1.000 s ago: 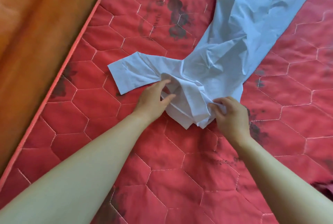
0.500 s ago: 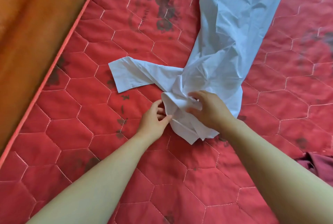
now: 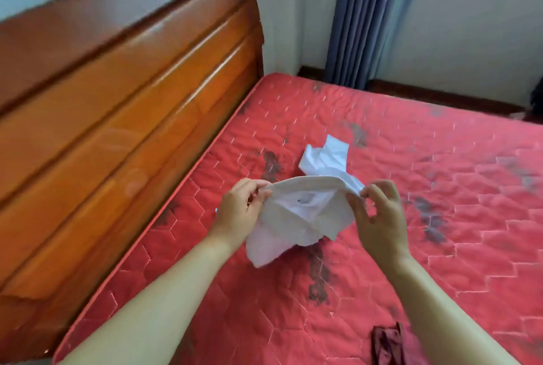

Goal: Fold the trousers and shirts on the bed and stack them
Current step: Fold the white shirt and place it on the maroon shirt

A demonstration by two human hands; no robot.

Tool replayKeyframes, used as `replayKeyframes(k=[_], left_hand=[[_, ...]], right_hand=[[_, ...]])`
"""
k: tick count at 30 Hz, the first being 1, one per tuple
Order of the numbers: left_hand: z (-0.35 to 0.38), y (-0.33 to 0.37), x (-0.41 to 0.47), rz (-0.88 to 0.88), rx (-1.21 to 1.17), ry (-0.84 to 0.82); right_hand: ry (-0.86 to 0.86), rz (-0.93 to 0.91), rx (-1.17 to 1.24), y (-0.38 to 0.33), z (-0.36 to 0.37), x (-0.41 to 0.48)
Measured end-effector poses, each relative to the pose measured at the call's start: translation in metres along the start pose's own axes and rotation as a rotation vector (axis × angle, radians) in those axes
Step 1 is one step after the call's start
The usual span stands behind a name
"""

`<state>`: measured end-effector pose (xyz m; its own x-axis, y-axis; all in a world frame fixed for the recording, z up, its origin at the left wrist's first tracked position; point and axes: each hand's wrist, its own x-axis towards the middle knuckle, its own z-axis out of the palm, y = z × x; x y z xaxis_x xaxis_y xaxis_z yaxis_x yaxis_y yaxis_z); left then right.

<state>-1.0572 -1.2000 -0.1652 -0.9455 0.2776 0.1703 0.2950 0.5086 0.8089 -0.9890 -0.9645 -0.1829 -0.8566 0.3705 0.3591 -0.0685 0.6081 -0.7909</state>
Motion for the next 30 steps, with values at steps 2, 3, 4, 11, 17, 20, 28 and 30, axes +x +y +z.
replayKeyframes(k=[2, 3, 4, 11, 17, 20, 28, 30], left_hand=[[-0.038, 0.077, -0.002, 0.107, 0.050, 0.049], [-0.055, 0.113, -0.007, 0.161, 0.067, 0.085], [-0.071, 0.146, -0.013, 0.218, 0.085, 0.127], [-0.117, 0.280, -0.044, 0.290, 0.046, 0.185], [-0.055, 0.312, -0.064, 0.270, -0.052, -0.018], [-0.044, 0.321, -0.071, 0.335, -0.032, 0.040], [-0.038, 0.355, -0.087, 0.462, 0.211, 0.157], [-0.036, 0.366, -0.091, 0.436, 0.138, 0.235]], right_hand=[[0.029, -0.092, -0.014, -0.051, -0.053, 0.019], [0.038, -0.137, 0.004, -0.076, -0.079, 0.027], [0.047, -0.170, 0.035, -0.101, -0.103, 0.033], [0.207, -0.454, 0.201, -0.227, -0.244, 0.044], [0.228, -0.419, 0.050, -0.209, -0.324, 0.021], [0.176, -0.299, -0.060, -0.184, -0.359, 0.007], [0.098, -0.082, -0.215, -0.168, -0.379, -0.024], [0.273, -0.119, -0.186, -0.183, -0.370, -0.030]])
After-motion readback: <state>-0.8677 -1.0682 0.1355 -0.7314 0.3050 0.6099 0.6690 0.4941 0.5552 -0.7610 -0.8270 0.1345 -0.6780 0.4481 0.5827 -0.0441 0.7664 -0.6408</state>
